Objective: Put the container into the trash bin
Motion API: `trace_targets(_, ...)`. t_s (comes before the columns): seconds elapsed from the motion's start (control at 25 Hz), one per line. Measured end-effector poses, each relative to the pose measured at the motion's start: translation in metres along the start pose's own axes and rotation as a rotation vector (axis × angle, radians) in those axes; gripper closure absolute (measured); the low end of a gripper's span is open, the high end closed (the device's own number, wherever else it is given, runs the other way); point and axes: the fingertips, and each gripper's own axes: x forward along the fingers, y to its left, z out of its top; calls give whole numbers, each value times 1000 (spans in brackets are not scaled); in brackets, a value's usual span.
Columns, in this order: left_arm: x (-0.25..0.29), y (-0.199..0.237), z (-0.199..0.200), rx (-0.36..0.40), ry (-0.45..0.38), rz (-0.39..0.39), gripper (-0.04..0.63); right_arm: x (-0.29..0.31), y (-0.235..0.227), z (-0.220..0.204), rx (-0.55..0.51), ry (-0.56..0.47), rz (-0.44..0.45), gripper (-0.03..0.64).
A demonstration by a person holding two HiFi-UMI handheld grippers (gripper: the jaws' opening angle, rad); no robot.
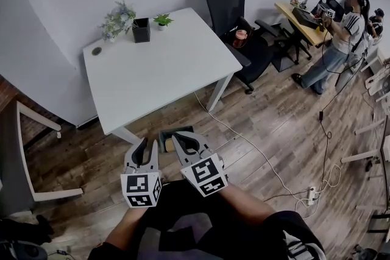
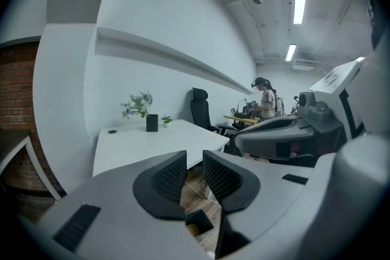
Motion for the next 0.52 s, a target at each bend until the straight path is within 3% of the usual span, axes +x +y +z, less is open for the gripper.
trace_targets(0.52, -8, 2, 0, 3, -14, 7, 512, -5, 3, 1, 15, -10, -16, 604)
